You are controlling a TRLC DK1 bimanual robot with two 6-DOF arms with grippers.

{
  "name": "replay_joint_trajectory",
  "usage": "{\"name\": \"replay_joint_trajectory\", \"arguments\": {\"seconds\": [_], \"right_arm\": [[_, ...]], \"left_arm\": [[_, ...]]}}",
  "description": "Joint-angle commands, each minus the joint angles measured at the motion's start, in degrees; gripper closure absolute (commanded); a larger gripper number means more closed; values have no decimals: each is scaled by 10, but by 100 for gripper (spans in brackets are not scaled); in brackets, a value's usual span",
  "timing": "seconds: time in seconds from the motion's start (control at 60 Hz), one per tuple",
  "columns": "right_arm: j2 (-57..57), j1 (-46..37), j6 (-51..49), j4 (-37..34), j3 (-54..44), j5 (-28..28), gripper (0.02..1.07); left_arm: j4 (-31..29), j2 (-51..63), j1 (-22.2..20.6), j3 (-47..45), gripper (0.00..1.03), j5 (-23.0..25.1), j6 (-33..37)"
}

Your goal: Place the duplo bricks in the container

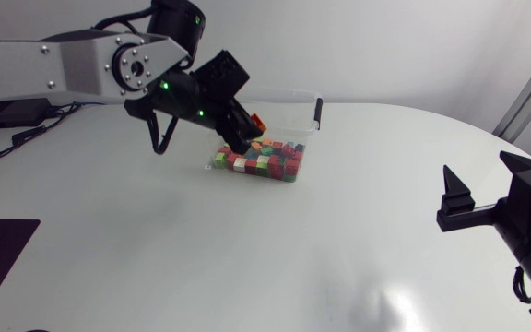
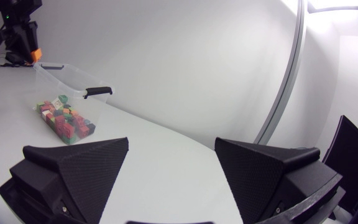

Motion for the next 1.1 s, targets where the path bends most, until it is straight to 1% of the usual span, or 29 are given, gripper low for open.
{"name": "replay_joint_trajectory", "arguments": {"seconds": [0.0, 0.117, 0.233, 0.3, 0.433, 0.617, 0.733, 0.817, 0.9, 0.95, 1.017, 1.083], "right_arm": [[-15, 6, -13, 8, -26, 0, 7], [-35, 6, -17, 7, -39, -12, 7], [-48, 4, -22, 5, -49, -11, 7], [-58, -4, -21, 0, -54, -12, 7], [-105, -10, -16, -26, -67, -7, 7], [-155, -13, -17, -34, -87, -1, 7], [-187, -14, -20, -66, -95, 18, 7], [-240, -14, -20, -98, -106, 30, 7], [-301, -7, -20, -148, -114, 35, 7], [-300, -4, -20, -152, -115, 51, 7], [-300, -2, -19, -155, -116, 58, 7], [-300, -3, -18, -156, -116, 62, 7]], "left_arm": [[3, 45, 15, 51, 68, 4, -26], [8, 81, 24, 96, 68, 4, -37], [37, 112, 33, 125, 68, 4, -55], [42, 128, 39, 144, 68, 3, -60], [51, 157, 47, 176, 68, 3, -71], [69, 196, 52, 214, 67, -5, -88], [81, 219, 55, 242, 67, -14, -103], [81, 249, 58, 280, 67, -21, -113], [81, 272, 60, 308, 67, -27, -120], [80, 287, 63, 326, 66, -30, -126], [80, 309, 69, 351, 66, -32, -134], [80, 324, 72, 366, 61, -37, -142]]}}
